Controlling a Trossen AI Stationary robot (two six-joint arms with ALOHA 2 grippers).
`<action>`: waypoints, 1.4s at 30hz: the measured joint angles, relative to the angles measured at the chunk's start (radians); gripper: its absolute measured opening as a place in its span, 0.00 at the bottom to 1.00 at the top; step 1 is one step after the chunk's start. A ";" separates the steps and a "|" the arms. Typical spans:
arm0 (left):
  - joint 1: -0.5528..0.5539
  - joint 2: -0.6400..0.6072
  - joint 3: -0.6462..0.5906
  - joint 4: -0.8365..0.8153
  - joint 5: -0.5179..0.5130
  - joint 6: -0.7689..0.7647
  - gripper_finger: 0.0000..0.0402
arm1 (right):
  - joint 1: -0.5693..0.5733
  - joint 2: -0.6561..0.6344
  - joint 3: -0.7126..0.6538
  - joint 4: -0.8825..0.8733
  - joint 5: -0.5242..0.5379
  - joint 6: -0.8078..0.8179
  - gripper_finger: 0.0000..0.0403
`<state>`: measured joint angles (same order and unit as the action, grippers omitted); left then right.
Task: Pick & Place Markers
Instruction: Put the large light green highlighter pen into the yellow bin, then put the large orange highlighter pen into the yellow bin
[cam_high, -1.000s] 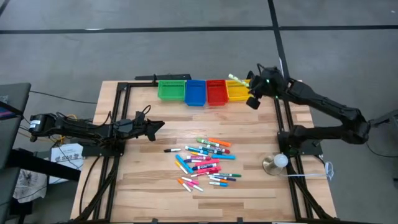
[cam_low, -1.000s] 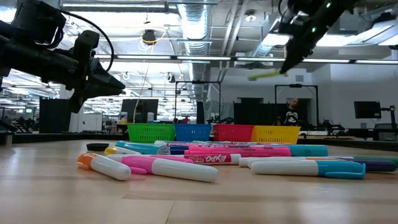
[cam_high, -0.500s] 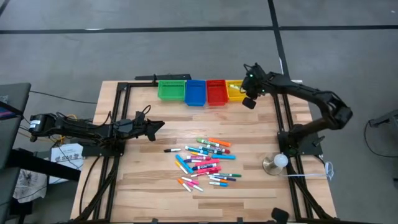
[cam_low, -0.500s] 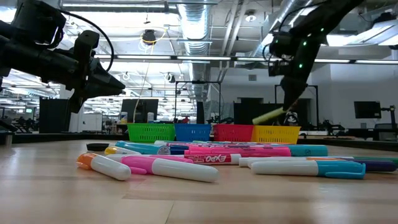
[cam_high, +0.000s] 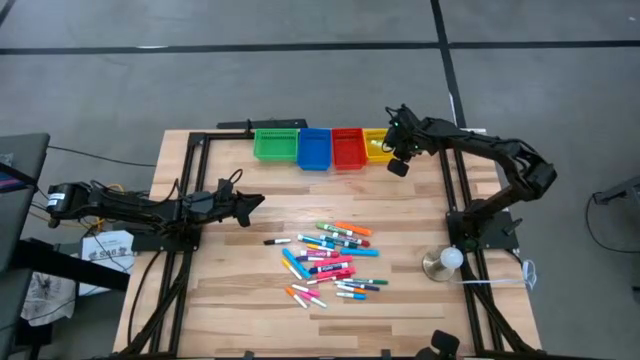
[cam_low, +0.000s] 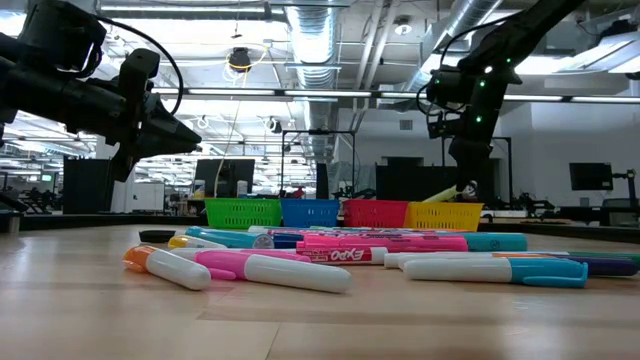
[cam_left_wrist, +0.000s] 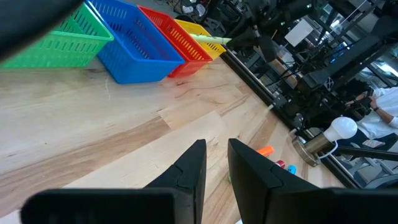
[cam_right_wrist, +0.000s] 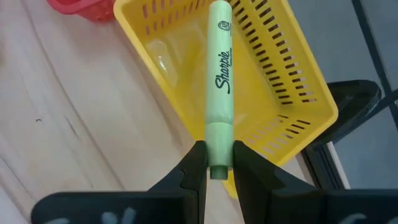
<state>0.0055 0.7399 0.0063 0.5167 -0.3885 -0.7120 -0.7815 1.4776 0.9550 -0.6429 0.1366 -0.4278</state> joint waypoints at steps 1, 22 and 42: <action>0.000 0.000 0.000 0.000 0.000 0.000 0.17 | 0.000 0.000 0.000 0.000 0.000 0.000 0.14; 0.000 0.000 0.000 0.000 0.000 0.000 0.17 | 0.000 -0.056 -0.001 0.000 0.060 -0.001 0.41; 0.000 0.000 0.000 -0.001 0.000 0.000 0.17 | 0.108 -0.329 -0.001 0.000 0.044 0.009 0.33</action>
<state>0.0055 0.7399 0.0063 0.5159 -0.3887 -0.7120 -0.6736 1.1488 0.9543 -0.6430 0.1806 -0.4191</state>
